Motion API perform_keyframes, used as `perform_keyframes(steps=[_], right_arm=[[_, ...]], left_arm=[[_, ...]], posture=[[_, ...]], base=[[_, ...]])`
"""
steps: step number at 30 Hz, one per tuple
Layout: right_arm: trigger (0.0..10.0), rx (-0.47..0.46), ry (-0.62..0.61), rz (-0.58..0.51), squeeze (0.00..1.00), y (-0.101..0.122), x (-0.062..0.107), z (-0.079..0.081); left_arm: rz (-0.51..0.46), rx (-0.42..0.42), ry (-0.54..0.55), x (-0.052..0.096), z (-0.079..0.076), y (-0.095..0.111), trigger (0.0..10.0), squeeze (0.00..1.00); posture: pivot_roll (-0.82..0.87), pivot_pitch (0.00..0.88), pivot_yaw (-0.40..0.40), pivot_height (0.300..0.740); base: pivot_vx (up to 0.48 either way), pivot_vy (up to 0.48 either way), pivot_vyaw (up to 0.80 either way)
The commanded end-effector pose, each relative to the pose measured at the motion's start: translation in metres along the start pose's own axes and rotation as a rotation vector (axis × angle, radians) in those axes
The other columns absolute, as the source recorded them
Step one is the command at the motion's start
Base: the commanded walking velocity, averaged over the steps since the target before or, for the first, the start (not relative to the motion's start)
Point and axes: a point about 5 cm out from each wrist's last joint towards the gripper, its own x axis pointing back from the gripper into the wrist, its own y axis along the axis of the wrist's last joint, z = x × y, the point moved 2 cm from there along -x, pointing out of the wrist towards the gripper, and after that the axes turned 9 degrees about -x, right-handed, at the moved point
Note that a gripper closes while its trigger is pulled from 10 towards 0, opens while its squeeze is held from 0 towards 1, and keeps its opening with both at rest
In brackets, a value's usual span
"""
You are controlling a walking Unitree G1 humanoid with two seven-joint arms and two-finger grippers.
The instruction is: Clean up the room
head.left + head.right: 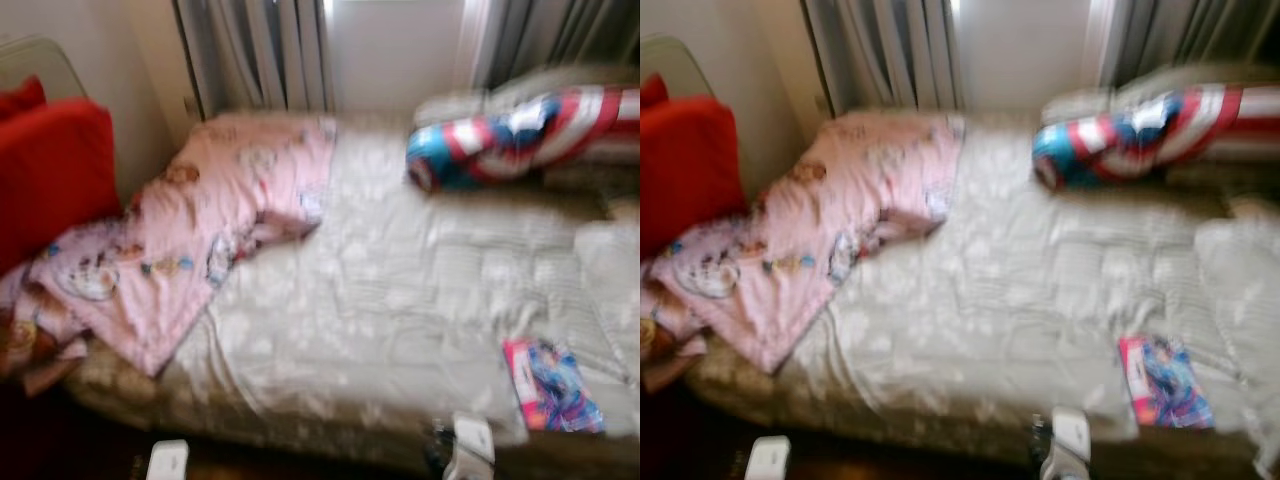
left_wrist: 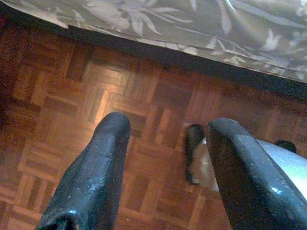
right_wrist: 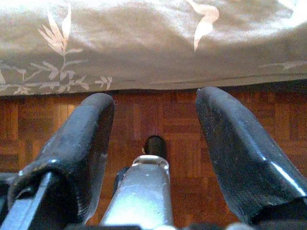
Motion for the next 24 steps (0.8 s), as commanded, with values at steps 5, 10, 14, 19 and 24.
perform_keyframes(steps=[5,10,14,19,24], right_arm=[[10.0,0.008,0.032,-0.001,0.00,0.0021,-0.0014,0.0131],[10.0,0.011,0.035,-0.001,0.00,0.0019,-0.0013,0.0130],[10.0,0.017,0.035,0.000,0.00,0.0019,-0.0013,0.0125],[10.0,0.025,0.036,0.002,0.00,0.0020,-0.0014,0.0120],[10.0,0.031,0.039,0.003,0.00,0.0021,-0.0014,0.0122]], left_arm=[[0.010,-0.015,0.019,0.0011,0.0082,-0.0015,10.0,0.00],[0.010,-0.013,0.018,0.0009,0.0075,-0.0014,10.0,0.00],[0.010,-0.012,0.018,0.0009,0.0072,-0.0013,10.0,0.00],[0.010,-0.009,0.018,0.0007,0.0065,-0.0010,10.0,0.00],[0.008,-0.008,0.017,0.0006,0.0060,-0.0006,10.0,0.00]], posture=[[0.02,0.000,0.033,0.740],[0.02,0.000,0.028,0.740],[0.02,0.000,0.027,0.740],[0.02,0.000,0.024,0.740],[0.02,0.000,0.026,0.740]], base=[[0.000,0.292,0.00],[0.000,0.290,0.00],[0.000,0.292,0.00],[0.000,0.288,0.00],[0.000,0.288,0.00]])
